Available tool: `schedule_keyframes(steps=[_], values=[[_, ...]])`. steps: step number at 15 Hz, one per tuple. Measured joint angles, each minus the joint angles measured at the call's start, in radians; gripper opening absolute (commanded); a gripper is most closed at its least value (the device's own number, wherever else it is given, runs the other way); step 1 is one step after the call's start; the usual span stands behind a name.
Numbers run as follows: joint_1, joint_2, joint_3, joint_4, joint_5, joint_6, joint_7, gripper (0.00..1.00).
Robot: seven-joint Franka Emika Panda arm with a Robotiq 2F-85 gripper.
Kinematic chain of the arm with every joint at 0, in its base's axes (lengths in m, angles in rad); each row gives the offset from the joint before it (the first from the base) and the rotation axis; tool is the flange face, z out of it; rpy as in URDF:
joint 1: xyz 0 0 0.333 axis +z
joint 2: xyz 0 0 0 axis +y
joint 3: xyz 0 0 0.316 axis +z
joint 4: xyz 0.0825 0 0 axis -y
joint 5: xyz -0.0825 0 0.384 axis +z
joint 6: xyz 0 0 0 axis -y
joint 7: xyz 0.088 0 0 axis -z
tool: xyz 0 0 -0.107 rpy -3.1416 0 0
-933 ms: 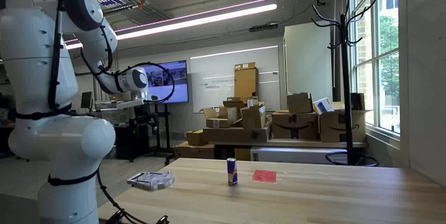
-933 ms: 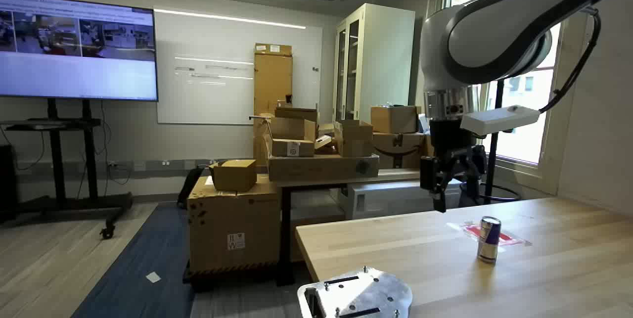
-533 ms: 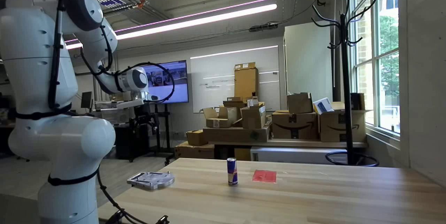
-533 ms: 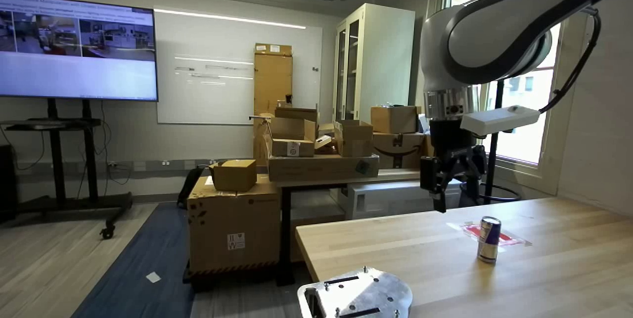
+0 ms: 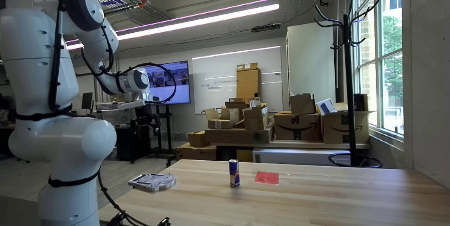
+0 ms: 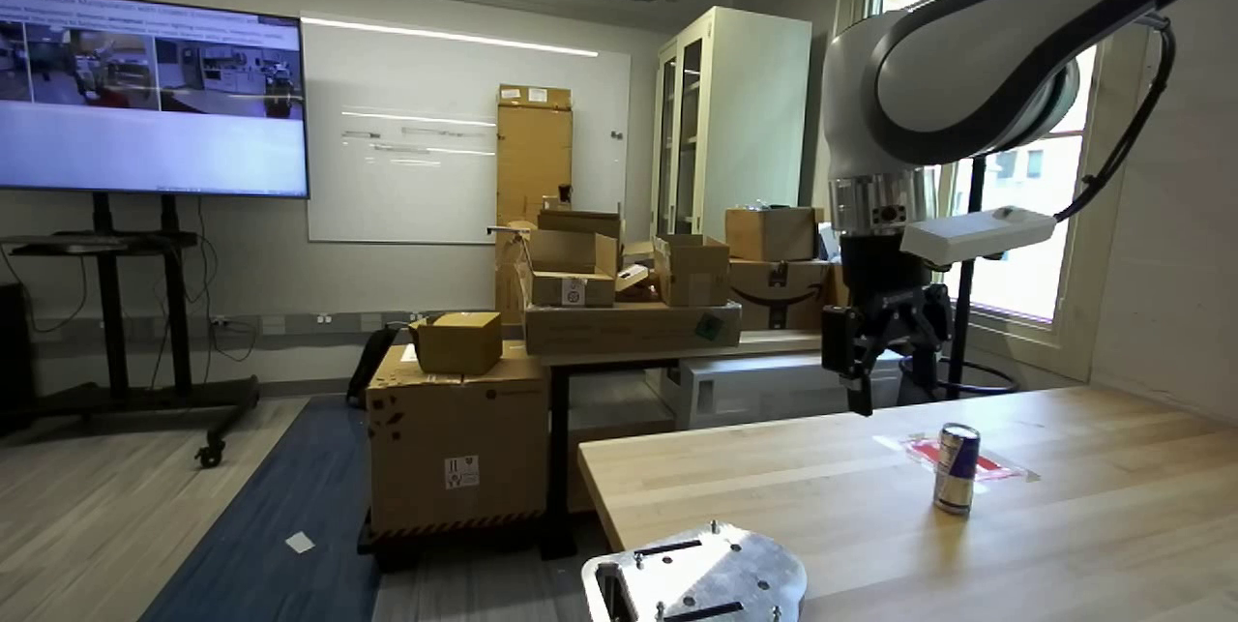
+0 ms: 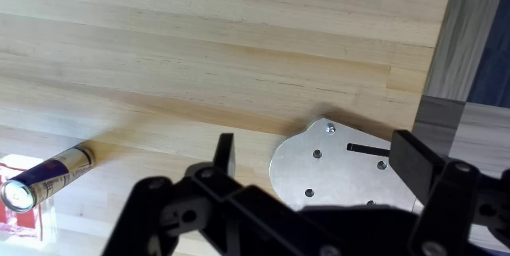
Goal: Put the can on top of the silver object on the left.
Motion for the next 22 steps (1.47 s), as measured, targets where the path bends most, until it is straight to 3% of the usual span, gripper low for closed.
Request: schedule_keyframes(steps=[11,22], values=[[0.003,0.001,-0.033,0.004,0.0,0.0,0.0,1.0],[-0.077,0.088,-0.217,0.116,0.027,0.097,0.03,1.0]])
